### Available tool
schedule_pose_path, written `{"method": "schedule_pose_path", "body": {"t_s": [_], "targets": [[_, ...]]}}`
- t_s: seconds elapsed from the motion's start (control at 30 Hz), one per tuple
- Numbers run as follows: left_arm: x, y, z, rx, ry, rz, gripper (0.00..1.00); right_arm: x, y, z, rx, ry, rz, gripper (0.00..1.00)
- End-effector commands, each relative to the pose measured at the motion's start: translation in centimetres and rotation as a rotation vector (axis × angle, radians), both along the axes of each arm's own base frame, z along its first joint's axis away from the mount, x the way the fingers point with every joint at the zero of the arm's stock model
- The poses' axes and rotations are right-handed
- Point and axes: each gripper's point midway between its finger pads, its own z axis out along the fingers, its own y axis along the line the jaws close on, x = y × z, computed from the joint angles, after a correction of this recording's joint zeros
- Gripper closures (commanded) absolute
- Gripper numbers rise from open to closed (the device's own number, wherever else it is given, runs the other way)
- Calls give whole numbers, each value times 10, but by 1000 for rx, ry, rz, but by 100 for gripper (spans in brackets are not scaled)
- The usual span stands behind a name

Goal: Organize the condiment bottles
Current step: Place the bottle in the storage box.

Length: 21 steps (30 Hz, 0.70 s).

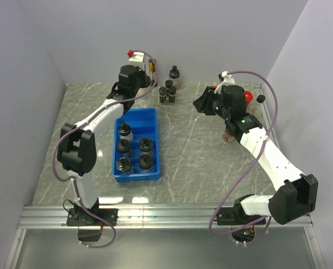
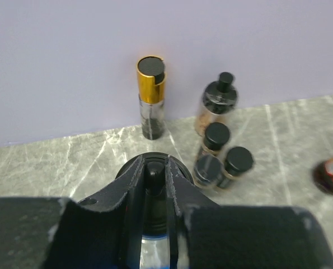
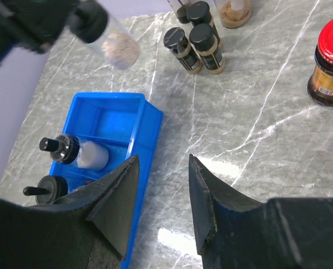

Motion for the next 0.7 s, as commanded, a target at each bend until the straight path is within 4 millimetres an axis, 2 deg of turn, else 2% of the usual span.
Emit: {"method": "schedule_pose_path", "body": {"t_s": [0.0, 0.03, 0.07, 0.1, 0.13, 0.2, 0.23, 0.27, 0.3, 0.4, 0.63, 0.67], "targets": [[-34, -4, 71, -86, -109, -75, 100, 8, 0, 15, 16, -51, -5, 52], [-45, -5, 79, -93, -108, -101, 100, 9, 0, 16, 20, -51, -8, 52], [-52, -5, 70, -91, -81, -117, 100, 9, 1, 15, 22, -48, -6, 53], [-62, -5, 78, -97, -86, -135, 100, 10, 1, 13, 23, -43, -5, 53], [-70, -8, 67, -98, -55, -161, 100, 11, 1, 14, 26, -43, -6, 53], [-81, -6, 68, -101, -51, -173, 100, 11, 2, 13, 26, -40, -6, 53], [-91, -6, 79, -118, -68, -194, 100, 13, 2, 11, 26, -36, -8, 53], [-98, -8, 73, -119, -54, -218, 100, 14, 2, 11, 27, -34, -9, 53], [-106, -7, 80, -126, -65, -228, 100, 15, 3, 9, 26, -29, -11, 53], [-124, -9, 80, -120, -49, -270, 100, 17, 3, 7, 31, -20, -18, 54], [-155, -8, 62, -100, -5, -323, 100, 20, 5, 0, 39, -2, -19, 55], [-158, -8, 52, -98, 16, -329, 100, 21, 5, 0, 40, -4, -19, 55]]}}
